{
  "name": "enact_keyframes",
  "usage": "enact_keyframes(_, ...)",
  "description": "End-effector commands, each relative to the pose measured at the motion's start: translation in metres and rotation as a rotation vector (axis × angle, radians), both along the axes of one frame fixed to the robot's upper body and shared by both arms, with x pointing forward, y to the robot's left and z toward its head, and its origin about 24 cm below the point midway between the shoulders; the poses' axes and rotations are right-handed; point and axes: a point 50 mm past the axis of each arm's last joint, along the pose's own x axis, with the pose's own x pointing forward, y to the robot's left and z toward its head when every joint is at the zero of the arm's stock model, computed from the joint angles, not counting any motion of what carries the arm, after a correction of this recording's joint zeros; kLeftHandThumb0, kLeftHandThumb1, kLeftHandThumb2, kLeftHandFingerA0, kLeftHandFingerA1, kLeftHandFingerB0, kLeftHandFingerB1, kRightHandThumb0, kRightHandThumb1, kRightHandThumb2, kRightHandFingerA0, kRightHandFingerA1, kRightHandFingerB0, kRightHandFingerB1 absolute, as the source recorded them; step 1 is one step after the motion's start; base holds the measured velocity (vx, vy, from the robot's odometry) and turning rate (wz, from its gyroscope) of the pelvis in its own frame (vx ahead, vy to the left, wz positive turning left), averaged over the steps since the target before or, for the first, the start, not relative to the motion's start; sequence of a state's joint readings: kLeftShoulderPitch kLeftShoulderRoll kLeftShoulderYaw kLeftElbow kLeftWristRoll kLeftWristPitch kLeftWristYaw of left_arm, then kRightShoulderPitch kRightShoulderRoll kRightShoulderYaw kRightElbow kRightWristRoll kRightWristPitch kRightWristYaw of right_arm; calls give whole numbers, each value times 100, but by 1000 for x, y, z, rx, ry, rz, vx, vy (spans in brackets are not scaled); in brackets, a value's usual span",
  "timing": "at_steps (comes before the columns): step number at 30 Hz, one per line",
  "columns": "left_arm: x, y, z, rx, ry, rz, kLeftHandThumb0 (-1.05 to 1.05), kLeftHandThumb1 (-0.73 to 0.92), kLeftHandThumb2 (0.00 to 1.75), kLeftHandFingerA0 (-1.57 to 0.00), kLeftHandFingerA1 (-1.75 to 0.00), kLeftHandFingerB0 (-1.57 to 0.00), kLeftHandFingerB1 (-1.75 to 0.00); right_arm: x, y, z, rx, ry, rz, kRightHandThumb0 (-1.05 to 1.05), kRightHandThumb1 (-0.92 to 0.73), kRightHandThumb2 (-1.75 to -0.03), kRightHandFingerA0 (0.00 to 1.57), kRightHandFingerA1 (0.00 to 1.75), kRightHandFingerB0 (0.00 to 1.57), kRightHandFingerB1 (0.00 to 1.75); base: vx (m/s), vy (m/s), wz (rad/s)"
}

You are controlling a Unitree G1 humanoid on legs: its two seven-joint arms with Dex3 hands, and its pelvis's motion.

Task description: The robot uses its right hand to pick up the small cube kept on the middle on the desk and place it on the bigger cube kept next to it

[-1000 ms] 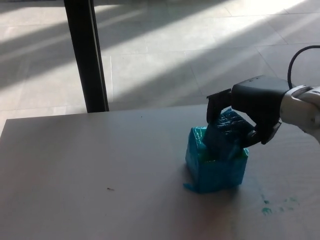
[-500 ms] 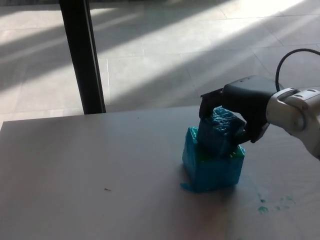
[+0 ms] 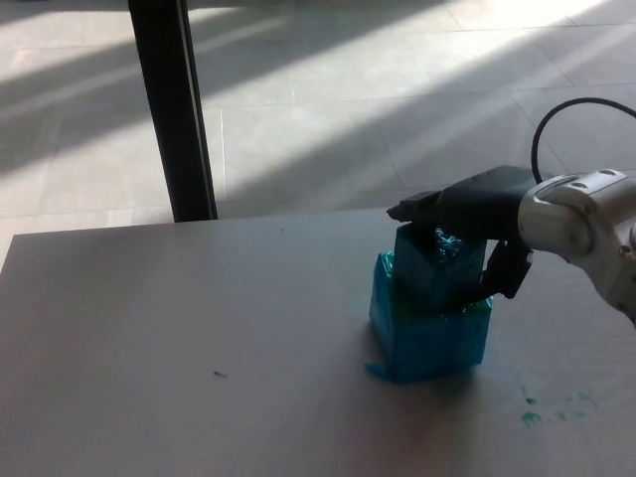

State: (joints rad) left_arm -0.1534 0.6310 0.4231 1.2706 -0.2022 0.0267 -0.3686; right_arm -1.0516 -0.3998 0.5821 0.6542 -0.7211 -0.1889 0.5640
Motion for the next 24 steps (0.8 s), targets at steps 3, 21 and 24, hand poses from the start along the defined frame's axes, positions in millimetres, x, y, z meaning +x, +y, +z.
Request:
enact_keyframes(3, -4, 6, 5, 21, 24, -10, -25, -27, 75, -101, -110, -112, -116, -3, -6, 11, -24, 38, -60, -82, -51, -91, 0, 22, 0, 6, 0, 0, 0)
enact_keyframes(21, -11, 6, 1, 27, 41, 19, -24, -28, 75, -103, -111, -119, -118, -22, -10, 95, 169, -229, 28, -94, -54, -95, 0, 16, 0, 0, 0, 0, 0)
enact_keyframes(24, -12, 6, 0, 33, 39, 45, -17, -41, 83, -87, -138, -109, -134, -24, -25, 102, 213, -258, 3, -96, -55, -96, 0, 15, 0, 0, 0, 0, 0)
